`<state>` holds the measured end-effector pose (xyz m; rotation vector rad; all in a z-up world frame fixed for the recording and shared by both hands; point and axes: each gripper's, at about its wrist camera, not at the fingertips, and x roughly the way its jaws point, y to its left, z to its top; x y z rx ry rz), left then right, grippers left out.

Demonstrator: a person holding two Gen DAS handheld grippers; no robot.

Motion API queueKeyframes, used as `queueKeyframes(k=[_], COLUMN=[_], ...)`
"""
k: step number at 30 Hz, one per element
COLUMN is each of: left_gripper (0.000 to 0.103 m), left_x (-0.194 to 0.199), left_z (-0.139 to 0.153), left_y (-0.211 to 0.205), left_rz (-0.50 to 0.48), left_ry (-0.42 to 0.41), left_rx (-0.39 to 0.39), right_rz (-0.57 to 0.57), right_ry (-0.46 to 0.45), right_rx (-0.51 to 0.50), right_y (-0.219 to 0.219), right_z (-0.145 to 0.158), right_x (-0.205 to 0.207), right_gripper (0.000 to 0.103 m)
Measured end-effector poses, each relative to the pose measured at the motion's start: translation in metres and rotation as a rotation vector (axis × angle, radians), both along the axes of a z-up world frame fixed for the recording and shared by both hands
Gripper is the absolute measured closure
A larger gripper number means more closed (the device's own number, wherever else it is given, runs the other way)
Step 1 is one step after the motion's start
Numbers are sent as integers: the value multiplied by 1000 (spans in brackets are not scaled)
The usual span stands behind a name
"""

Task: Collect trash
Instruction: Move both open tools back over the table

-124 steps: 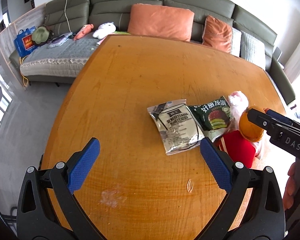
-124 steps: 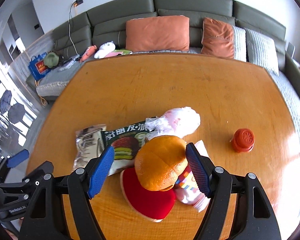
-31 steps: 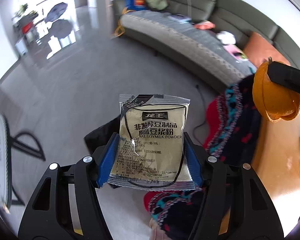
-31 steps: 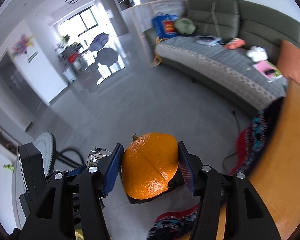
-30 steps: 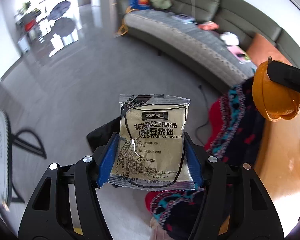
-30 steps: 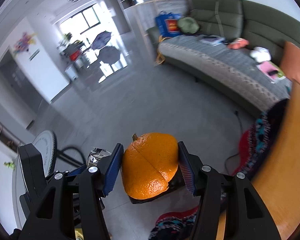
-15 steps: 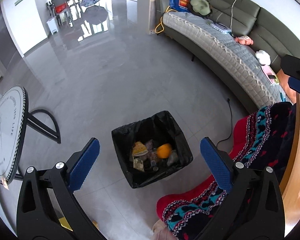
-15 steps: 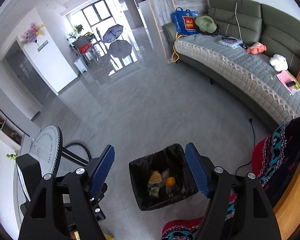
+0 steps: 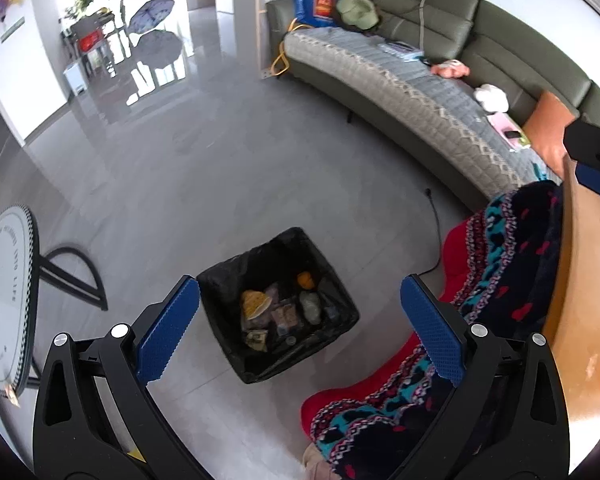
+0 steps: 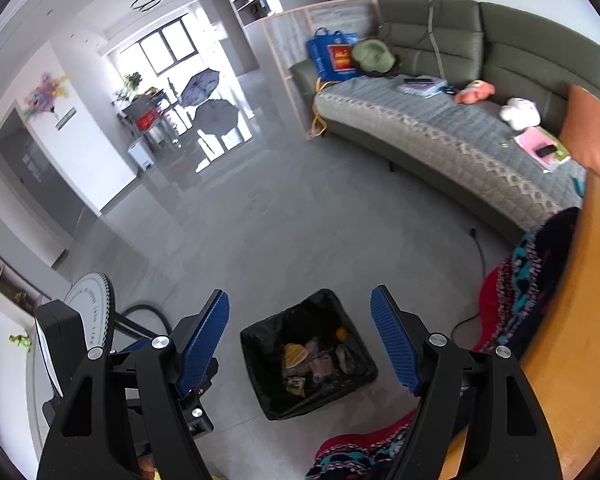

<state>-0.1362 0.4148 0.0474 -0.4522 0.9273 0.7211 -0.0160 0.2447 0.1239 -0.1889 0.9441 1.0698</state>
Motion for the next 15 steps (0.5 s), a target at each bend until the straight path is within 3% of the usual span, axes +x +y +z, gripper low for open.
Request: queueKeyframes(k=[15], left_gripper=[6], left_x=[80], left_z=[34], left_y=[-128], left_rz=[-273], left_ry=[-52], left_rx=[37], right_rz=[-248], right_ry=[-34], right_rx=[47], right_y=[-156], right_z=[28], right_x=[50], right_gripper=[29])
